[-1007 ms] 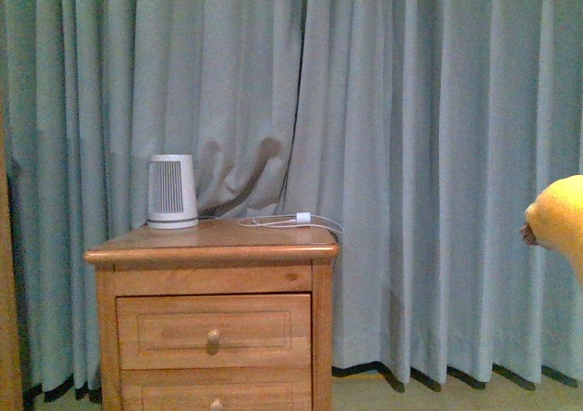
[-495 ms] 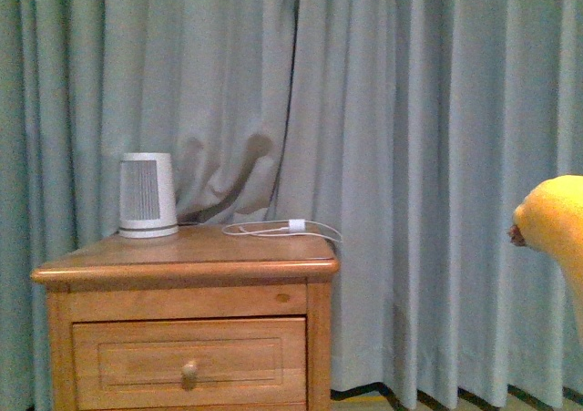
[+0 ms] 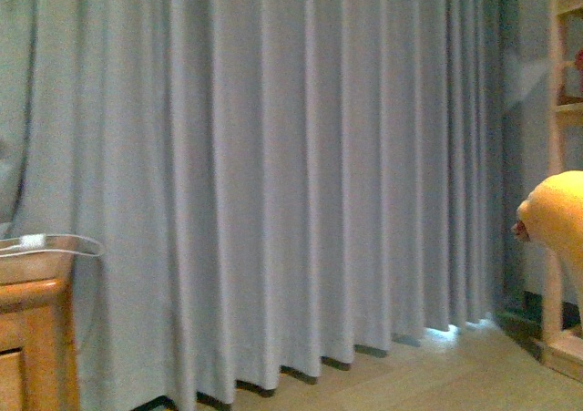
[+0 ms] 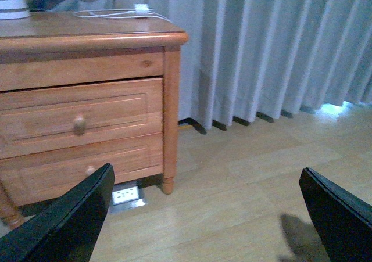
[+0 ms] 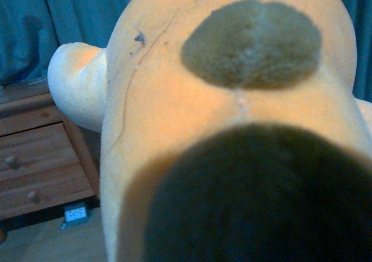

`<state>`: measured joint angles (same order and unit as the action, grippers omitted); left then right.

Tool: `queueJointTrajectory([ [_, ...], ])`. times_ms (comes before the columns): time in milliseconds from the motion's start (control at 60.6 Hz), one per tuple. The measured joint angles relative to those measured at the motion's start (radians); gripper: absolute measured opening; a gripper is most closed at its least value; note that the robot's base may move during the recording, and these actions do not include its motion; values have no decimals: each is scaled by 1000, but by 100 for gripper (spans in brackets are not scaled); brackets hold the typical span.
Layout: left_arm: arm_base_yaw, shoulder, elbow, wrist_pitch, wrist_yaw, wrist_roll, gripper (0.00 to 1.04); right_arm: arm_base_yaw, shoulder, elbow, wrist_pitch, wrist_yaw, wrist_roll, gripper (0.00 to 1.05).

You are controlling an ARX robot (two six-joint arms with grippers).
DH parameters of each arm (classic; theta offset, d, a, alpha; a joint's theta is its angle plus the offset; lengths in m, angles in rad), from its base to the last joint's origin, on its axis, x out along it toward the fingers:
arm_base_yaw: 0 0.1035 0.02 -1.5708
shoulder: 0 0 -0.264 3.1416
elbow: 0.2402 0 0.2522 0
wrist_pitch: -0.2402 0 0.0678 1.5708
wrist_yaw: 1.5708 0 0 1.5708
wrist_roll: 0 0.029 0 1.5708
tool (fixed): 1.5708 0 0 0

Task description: Put away toys

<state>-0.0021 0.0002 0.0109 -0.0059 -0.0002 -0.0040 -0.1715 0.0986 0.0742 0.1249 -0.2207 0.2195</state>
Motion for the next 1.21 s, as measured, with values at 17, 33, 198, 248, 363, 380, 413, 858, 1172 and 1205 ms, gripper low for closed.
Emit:
queueJointTrajectory([
  [17,0,0,0,0,0,0,99,0,0,0,0,0,0,19],
  [33,0,0,0,0,0,0,99,0,0,0,0,1,0,19],
  [198,0,0,0,0,1,0,99,0,0,0,0,4,0,19],
  [248,0,0,0,0,0,0,99,0,0,0,0,4,0,19],
  [363,0,0,0,0,0,0,99,0,0,0,0,3,0,19],
  [380,0,0,0,0,0,0,99,0,0,0,0,4,0,19],
  [413,0,0,0,0,0,0,99,0,0,0,0,3,0,19],
  [858,0,0,0,0,0,0,99,0,0,0,0,3,0,19],
  [1172,0,0,0,0,0,0,99,-1,-1,0,0,3,0,19],
  [1205,0,0,0,0,0,0,99,0,-1,0,0,2,0,19],
])
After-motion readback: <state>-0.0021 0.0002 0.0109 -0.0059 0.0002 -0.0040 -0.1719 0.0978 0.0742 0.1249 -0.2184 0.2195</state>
